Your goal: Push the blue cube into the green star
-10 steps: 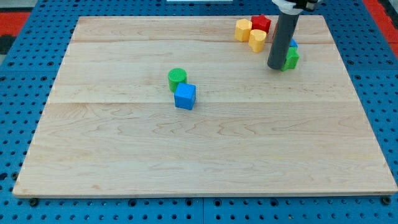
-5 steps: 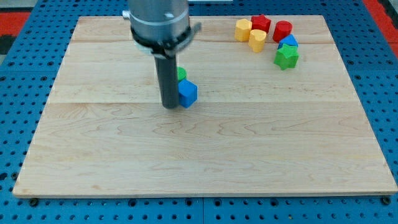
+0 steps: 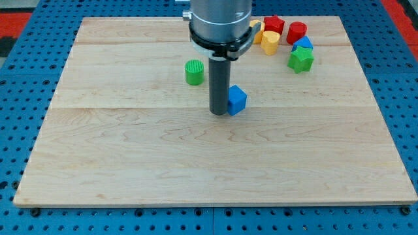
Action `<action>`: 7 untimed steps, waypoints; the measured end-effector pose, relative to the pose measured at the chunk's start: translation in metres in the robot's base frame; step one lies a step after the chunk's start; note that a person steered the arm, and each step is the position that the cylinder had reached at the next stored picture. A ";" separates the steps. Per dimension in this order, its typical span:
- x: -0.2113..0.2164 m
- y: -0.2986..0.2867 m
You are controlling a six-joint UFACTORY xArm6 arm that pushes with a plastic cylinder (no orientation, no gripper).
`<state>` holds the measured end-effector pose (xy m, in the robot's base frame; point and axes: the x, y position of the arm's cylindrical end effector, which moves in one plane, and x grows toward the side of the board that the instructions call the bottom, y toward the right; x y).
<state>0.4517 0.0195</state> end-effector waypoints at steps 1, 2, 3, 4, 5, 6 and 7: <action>-0.013 0.020; -0.033 0.053; -0.061 0.066; -0.079 0.085; -0.057 0.141; -0.036 0.174; -0.044 0.183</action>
